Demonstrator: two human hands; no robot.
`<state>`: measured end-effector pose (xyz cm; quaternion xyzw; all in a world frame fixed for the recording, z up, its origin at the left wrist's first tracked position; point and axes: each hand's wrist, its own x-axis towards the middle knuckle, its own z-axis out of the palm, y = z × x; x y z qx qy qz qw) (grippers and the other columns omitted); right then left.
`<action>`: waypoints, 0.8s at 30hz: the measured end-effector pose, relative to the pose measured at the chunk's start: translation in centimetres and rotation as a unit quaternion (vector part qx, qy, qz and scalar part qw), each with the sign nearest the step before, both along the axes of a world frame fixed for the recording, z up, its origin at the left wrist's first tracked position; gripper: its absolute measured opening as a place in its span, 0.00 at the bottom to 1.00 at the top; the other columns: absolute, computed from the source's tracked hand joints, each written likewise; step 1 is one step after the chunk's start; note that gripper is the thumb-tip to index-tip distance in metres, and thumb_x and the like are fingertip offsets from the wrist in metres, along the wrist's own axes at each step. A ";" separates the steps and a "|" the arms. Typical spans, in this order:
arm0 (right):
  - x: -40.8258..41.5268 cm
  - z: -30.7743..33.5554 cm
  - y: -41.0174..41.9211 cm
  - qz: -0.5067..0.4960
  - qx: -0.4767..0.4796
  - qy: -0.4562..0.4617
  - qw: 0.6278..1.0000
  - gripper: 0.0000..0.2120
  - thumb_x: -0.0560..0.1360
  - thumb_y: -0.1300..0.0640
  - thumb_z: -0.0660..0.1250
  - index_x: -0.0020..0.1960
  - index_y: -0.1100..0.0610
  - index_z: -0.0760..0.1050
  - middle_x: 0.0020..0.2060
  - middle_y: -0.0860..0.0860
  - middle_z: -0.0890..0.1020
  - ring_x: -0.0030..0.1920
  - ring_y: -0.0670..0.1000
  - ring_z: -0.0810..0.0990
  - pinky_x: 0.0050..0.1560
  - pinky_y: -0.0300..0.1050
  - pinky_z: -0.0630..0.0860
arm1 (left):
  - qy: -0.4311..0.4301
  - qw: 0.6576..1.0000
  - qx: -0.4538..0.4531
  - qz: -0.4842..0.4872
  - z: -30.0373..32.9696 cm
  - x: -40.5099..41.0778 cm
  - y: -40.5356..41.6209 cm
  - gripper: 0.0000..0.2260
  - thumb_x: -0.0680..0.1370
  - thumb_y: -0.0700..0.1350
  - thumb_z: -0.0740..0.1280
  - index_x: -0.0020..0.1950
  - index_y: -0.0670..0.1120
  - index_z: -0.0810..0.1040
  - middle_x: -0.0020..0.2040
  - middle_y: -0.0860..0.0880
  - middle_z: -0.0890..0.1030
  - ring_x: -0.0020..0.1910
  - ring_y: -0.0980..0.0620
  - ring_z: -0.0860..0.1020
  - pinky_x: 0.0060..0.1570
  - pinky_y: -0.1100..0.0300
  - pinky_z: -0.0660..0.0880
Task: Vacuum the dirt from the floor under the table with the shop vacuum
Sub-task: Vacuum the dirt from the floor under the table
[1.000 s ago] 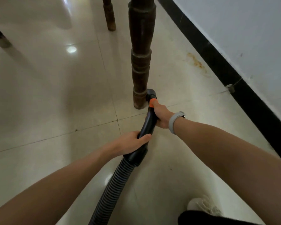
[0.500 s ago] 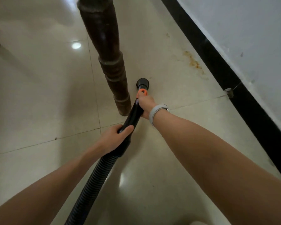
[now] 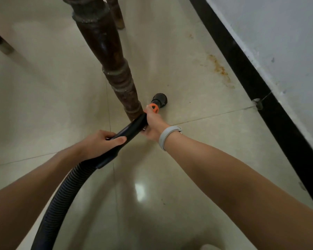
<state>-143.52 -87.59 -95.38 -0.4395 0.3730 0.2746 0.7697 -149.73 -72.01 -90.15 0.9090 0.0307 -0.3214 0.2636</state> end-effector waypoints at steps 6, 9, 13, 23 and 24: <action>-0.3 0.0 -1.3 -0.055 -0.082 0.018 0.995 0.19 0.80 0.48 0.58 0.65 0.58 0.65 0.52 0.57 0.76 0.59 0.59 0.75 0.62 0.58 0.73 | 0.019 0.999 -0.014 -0.039 -0.5 1.2 -1.5 0.14 0.77 0.60 0.61 0.42 0.53 0.79 0.39 0.51 0.81 0.40 0.54 0.79 0.39 0.63 0.71; -0.3 -0.9 -4.1 -0.104 -0.136 0.016 0.985 0.22 0.80 0.48 0.57 0.69 0.59 0.63 0.61 0.58 0.74 0.60 0.60 0.74 0.63 0.57 0.72 | 0.019 0.996 -0.034 -0.083 -1.2 1.9 -4.2 0.12 0.78 0.59 0.60 0.43 0.55 0.78 0.39 0.53 0.80 0.39 0.57 0.77 0.39 0.66 0.70; -0.6 -1.7 -7.3 -0.164 -0.182 0.013 0.969 0.23 0.80 0.46 0.55 0.68 0.60 0.65 0.61 0.57 0.75 0.59 0.60 0.75 0.62 0.57 0.73 | -0.011 0.988 -0.032 -0.149 -2.1 3.2 -7.1 0.13 0.78 0.60 0.60 0.46 0.53 0.77 0.38 0.54 0.78 0.40 0.56 0.76 0.41 0.65 0.70; -1.1 0.0 -8.4 -0.152 -0.082 -0.018 0.985 0.15 0.79 0.53 0.59 0.63 0.59 0.65 0.58 0.59 0.75 0.56 0.59 0.76 0.52 0.55 0.76 | -0.030 0.990 -0.057 -0.127 -3.1 3.2 -7.4 0.16 0.78 0.60 0.59 0.52 0.50 0.78 0.40 0.51 0.79 0.40 0.54 0.77 0.39 0.64 0.71; -0.8 0.2 -7.9 -0.145 -0.077 -0.020 0.986 0.15 0.79 0.52 0.59 0.62 0.59 0.66 0.57 0.59 0.75 0.55 0.59 0.76 0.51 0.54 0.76 | -0.030 0.992 -0.071 -0.102 -3.2 3.1 -7.1 0.16 0.78 0.60 0.59 0.51 0.50 0.78 0.40 0.51 0.79 0.39 0.54 0.77 0.38 0.65 0.71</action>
